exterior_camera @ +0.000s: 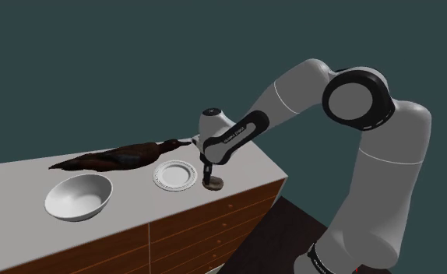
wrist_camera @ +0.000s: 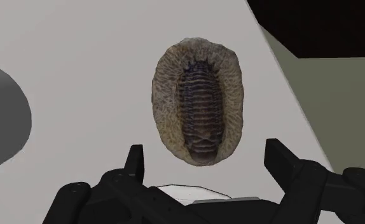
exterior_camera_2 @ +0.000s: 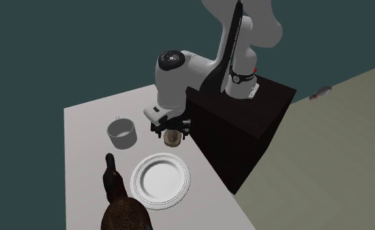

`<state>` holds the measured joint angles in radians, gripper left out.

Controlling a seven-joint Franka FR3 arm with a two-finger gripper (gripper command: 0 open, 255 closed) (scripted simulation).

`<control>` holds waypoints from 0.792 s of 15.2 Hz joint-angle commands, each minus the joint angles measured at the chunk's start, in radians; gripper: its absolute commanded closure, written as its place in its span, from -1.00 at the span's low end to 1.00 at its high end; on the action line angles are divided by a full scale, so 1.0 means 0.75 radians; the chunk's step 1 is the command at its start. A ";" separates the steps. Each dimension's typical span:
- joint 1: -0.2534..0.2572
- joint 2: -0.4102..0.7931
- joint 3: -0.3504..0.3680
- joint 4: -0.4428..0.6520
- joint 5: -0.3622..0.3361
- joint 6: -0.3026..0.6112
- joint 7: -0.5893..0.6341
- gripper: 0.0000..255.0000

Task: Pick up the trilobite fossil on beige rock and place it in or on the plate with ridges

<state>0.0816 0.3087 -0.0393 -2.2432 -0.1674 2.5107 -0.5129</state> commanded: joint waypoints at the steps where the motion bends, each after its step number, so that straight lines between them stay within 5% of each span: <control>1: 0.009 0.037 0.002 0.014 -0.034 0.015 -0.026 -1.00; 12: 0.006 0.123 -0.007 0.016 -0.047 0.100 -0.016 -1.00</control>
<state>0.0865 0.4005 -0.0448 -2.2317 -0.2030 2.5853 -0.5252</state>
